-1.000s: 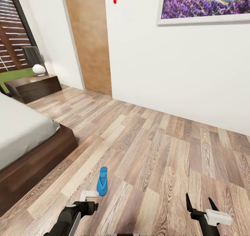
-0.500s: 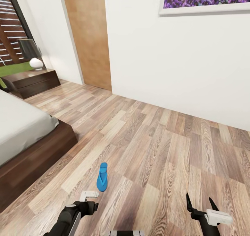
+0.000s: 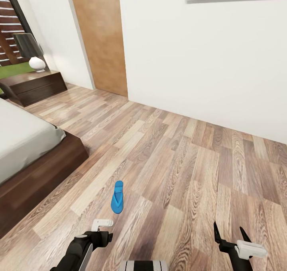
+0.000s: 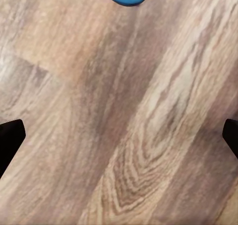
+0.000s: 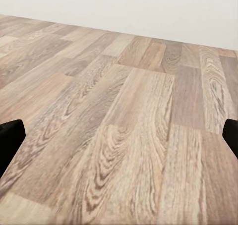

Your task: In the bedroom, move the book from the bed onto either nightstand, and place the two sandals side by side next to the bed.

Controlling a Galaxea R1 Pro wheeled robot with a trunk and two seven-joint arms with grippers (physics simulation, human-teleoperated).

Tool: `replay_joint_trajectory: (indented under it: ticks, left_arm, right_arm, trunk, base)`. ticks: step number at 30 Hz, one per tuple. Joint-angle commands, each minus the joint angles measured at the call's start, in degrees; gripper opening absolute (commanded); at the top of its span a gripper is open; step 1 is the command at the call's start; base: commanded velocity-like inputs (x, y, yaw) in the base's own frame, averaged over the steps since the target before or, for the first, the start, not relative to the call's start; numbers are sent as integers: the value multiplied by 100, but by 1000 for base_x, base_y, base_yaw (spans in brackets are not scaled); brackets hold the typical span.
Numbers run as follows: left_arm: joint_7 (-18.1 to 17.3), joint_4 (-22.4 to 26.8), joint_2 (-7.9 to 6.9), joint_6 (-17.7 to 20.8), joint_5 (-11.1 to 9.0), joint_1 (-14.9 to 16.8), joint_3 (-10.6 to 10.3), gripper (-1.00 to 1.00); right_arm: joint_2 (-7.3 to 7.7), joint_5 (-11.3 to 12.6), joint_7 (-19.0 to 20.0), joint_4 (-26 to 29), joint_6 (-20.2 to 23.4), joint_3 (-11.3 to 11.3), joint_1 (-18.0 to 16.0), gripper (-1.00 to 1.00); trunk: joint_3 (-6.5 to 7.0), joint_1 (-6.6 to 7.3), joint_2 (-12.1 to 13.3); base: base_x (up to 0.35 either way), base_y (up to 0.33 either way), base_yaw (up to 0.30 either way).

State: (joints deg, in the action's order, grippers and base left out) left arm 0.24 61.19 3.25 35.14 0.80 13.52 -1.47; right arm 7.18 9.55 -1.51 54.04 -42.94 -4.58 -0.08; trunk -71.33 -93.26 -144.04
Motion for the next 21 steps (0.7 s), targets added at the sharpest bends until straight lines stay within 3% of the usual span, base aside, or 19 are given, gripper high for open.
replay_joint_trajectory:
  ticks: [1,21]
  left_arm:
    - [2,7,0,28,8,1,-3,100]
    - [3,7,0,13,17,1,-3,100]
  right_arm:
    - [3,12,-16,1,-12,10,-1,100]
    - [-8,11,-16,1,-12,10,-1,100]
  trunk:
    - [-4,1,-2]
    - [-4,1,-2]
  base:
    - [0,0,0]
    - [71,-13,0]
